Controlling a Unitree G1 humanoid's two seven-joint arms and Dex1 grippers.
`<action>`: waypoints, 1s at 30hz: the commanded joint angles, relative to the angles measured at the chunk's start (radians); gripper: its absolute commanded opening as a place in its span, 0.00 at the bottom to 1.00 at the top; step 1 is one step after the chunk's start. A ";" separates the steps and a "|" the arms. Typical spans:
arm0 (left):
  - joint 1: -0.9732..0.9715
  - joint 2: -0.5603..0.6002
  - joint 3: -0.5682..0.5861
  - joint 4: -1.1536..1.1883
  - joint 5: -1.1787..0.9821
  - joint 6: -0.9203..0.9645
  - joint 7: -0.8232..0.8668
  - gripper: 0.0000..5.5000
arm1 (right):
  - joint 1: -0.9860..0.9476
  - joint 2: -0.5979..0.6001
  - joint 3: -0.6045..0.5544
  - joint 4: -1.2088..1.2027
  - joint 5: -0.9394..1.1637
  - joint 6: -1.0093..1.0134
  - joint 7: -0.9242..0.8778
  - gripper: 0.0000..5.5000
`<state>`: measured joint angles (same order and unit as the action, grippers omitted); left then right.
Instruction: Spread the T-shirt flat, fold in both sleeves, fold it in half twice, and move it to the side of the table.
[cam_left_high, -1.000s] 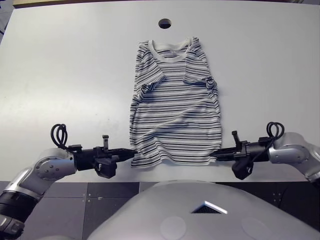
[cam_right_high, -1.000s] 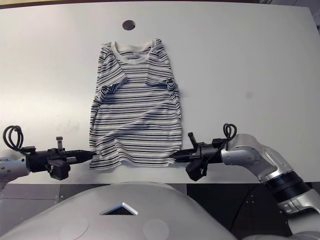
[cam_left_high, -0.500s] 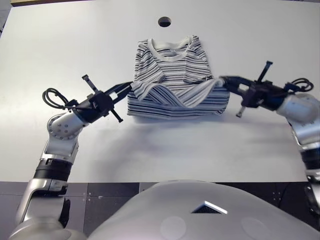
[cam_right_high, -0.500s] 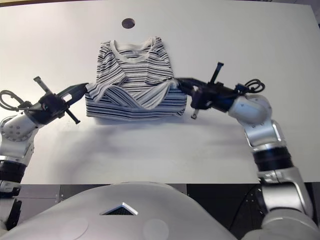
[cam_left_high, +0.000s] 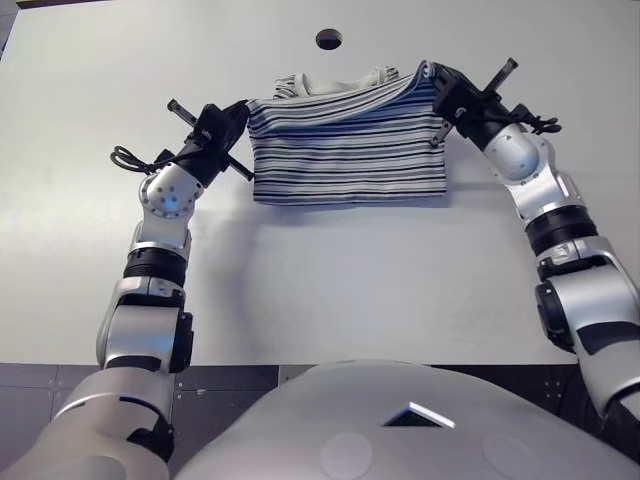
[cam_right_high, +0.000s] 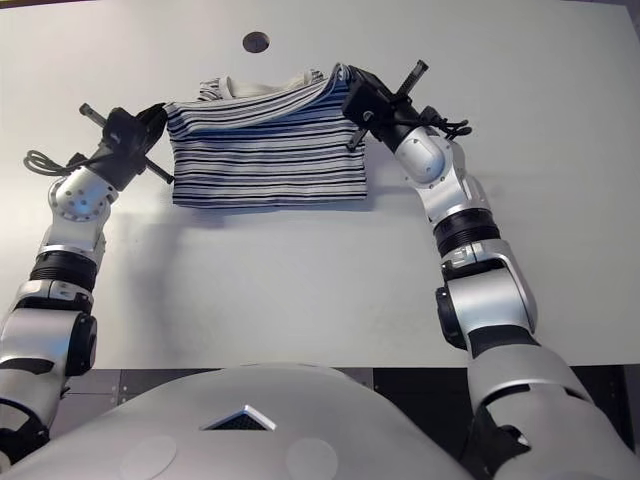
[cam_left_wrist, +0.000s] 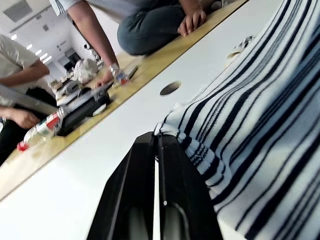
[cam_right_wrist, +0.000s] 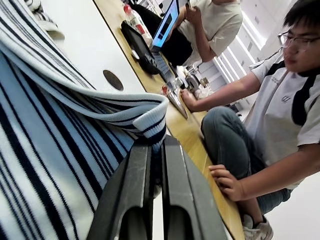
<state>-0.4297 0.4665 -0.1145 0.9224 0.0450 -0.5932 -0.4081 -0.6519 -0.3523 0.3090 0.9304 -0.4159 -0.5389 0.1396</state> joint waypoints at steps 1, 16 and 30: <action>-0.091 -0.045 -0.013 0.128 0.063 0.026 0.061 0.07 | -0.087 0.040 0.020 0.138 -0.045 0.015 -0.081 0.10; -0.264 -0.168 0.264 0.328 -0.176 0.254 -0.029 0.49 | -0.250 0.159 -0.002 0.380 -0.042 0.150 -0.154 0.57; -0.356 -0.184 0.614 0.410 -0.425 0.556 0.250 0.85 | 0.252 0.008 0.098 -0.434 0.028 -0.100 0.281 0.73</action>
<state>-0.7875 0.2826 0.4816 1.3240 -0.3715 -0.0501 -0.1915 -0.4325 -0.3219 0.3924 0.5644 -0.3691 -0.6707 0.3889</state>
